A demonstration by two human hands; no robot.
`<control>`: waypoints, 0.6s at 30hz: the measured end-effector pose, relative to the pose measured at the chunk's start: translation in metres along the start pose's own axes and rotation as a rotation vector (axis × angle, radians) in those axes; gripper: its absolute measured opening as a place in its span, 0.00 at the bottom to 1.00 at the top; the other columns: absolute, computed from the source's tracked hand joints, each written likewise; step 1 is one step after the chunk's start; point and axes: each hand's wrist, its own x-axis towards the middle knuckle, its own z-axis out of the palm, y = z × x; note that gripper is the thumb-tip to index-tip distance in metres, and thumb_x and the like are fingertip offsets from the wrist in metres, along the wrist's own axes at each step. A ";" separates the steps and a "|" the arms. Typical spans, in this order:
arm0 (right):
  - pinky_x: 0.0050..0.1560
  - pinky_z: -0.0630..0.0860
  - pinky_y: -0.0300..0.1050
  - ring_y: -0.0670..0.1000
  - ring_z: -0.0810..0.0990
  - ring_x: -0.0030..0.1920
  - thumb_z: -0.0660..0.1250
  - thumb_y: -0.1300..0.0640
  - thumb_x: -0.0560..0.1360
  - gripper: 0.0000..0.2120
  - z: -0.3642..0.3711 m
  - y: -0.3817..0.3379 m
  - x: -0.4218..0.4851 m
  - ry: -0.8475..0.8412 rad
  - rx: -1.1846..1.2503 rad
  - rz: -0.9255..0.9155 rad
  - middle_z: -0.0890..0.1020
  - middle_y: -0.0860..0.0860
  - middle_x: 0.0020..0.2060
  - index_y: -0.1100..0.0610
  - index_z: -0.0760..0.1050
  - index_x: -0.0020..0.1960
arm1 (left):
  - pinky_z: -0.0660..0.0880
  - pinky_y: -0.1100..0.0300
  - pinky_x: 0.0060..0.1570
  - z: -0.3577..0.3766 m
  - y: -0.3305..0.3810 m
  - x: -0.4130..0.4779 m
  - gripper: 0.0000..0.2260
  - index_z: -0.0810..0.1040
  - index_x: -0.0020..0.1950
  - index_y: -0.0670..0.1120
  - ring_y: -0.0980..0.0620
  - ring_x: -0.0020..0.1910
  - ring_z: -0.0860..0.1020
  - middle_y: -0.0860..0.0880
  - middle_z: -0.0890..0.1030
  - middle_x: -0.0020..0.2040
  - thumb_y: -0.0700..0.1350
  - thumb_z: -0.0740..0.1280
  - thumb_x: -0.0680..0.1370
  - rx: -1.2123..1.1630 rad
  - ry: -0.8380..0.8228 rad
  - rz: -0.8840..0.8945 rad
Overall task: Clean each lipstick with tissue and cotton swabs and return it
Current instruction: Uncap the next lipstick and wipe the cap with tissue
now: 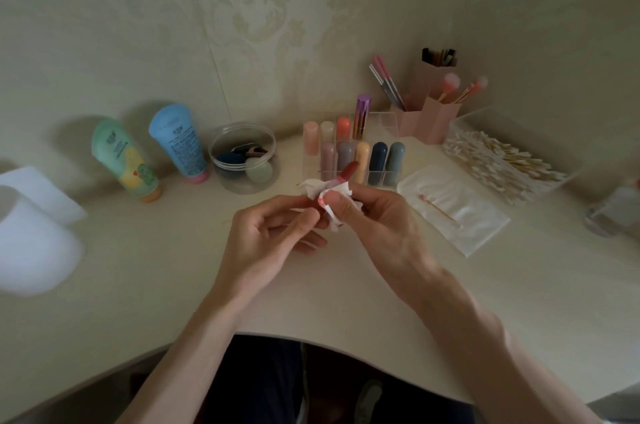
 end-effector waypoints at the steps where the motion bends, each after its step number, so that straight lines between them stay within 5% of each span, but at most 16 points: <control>1: 0.59 0.79 0.48 0.54 0.85 0.52 0.71 0.56 0.81 0.10 0.000 0.000 0.000 0.004 0.009 0.000 0.88 0.57 0.50 0.61 0.86 0.57 | 0.82 0.58 0.39 0.000 -0.001 0.000 0.11 0.84 0.54 0.37 0.43 0.37 0.86 0.40 0.87 0.43 0.41 0.74 0.74 0.005 0.000 0.006; 7: 0.65 0.77 0.59 0.64 0.83 0.58 0.72 0.56 0.80 0.10 0.006 0.006 0.002 0.023 -0.007 -0.003 0.88 0.59 0.50 0.60 0.87 0.56 | 0.81 0.63 0.43 0.001 -0.003 -0.001 0.10 0.85 0.45 0.41 0.49 0.38 0.86 0.45 0.88 0.41 0.41 0.80 0.66 0.084 0.117 0.076; 14: 0.56 0.79 0.49 0.54 0.85 0.50 0.71 0.58 0.81 0.09 0.003 0.002 0.001 0.043 0.011 -0.006 0.88 0.60 0.49 0.62 0.86 0.55 | 0.81 0.63 0.43 0.002 -0.001 -0.002 0.08 0.86 0.51 0.39 0.47 0.41 0.87 0.45 0.88 0.43 0.38 0.76 0.73 0.066 0.091 0.089; 18: 0.60 0.78 0.61 0.67 0.82 0.58 0.72 0.54 0.81 0.09 0.007 0.006 0.001 0.026 -0.004 -0.004 0.87 0.61 0.52 0.58 0.87 0.55 | 0.82 0.64 0.46 0.005 -0.001 -0.005 0.10 0.85 0.45 0.40 0.50 0.42 0.88 0.48 0.88 0.42 0.40 0.81 0.67 0.129 0.183 0.154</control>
